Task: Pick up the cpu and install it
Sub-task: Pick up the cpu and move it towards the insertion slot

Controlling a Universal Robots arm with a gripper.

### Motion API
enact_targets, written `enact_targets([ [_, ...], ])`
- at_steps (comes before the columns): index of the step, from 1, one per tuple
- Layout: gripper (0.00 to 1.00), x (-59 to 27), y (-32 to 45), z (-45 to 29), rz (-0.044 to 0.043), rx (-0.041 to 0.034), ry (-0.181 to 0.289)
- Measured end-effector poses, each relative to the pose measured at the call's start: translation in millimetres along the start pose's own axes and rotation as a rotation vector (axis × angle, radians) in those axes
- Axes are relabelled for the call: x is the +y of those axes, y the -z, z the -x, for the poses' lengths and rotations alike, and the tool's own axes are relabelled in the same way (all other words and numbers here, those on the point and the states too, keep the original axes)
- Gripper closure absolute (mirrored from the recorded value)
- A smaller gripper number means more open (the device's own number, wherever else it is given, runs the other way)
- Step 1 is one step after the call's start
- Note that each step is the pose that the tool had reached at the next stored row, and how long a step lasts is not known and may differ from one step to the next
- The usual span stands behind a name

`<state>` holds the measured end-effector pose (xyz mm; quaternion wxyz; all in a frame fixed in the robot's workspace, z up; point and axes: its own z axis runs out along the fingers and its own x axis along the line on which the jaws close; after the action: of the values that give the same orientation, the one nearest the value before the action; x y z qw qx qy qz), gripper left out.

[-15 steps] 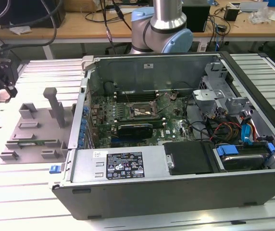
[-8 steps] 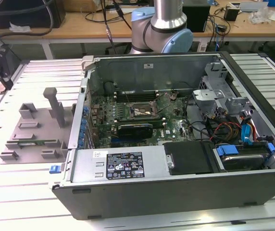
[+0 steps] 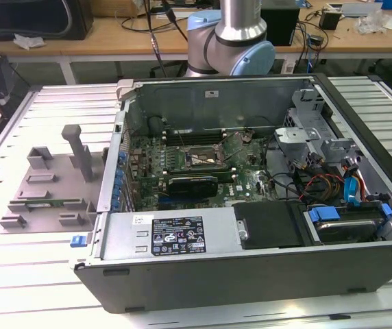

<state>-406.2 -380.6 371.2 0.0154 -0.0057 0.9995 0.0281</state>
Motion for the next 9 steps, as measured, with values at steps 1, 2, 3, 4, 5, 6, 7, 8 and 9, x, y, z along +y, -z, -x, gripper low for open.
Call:
enact_targets([
  [1,0.45,0.1,2.1,0.0,0.0003,-0.0001,0.0],
  [2,0.45,0.2,4.3,0.1,0.0004,0.0,0.0],
  [3,0.45,0.4,7.7,0.2,0.001,0.0,0.0],
  [4,0.45,0.5,9.7,0.3,0.0013,0.0,0.0],
  [5,0.45,0.7,11.9,0.4,0.0015,0.0,0.0],
  [6,0.45,0.8,14.2,0.5,0.0018,-0.0001,0.0],
  [7,0.45,0.9,16.5,0.5,0.002,-0.0001,0.0],
  [8,0.45,1.2,20.2,0.6,0.002,0.0,0.0],
  [9,0.45,1.4,24.8,0.8,0.002,0.0001,0.0],
])
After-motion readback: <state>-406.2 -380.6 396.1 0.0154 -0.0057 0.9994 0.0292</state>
